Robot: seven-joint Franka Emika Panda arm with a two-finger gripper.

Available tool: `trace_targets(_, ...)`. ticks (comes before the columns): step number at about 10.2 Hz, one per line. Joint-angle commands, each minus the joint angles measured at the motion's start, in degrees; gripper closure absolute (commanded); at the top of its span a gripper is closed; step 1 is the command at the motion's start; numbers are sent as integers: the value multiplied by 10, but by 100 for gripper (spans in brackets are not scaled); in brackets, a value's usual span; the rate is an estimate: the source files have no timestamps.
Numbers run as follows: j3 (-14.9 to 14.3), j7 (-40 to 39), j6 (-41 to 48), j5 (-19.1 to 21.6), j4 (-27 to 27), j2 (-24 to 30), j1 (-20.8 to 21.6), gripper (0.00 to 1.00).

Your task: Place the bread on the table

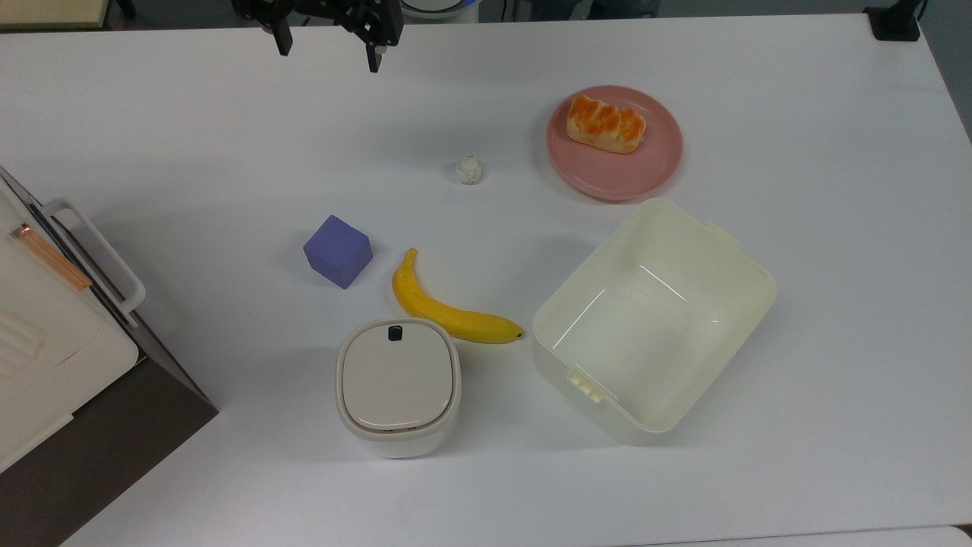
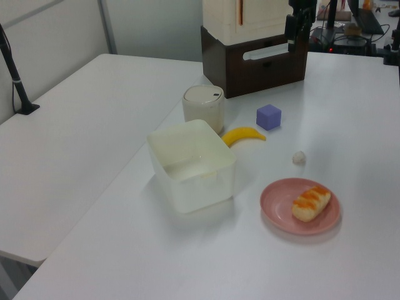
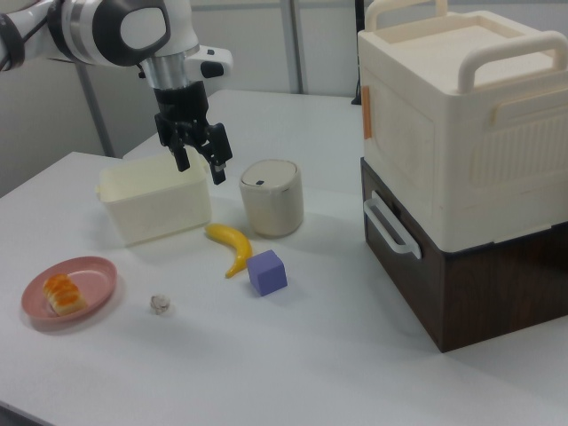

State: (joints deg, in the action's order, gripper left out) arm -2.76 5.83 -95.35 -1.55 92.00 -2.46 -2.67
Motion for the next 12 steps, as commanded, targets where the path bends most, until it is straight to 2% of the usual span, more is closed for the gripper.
trace_targets(1,4,10,-1,8,-5,-7,-1,0)
trace_targets(12,12,3,2,9,9,-6,8,0)
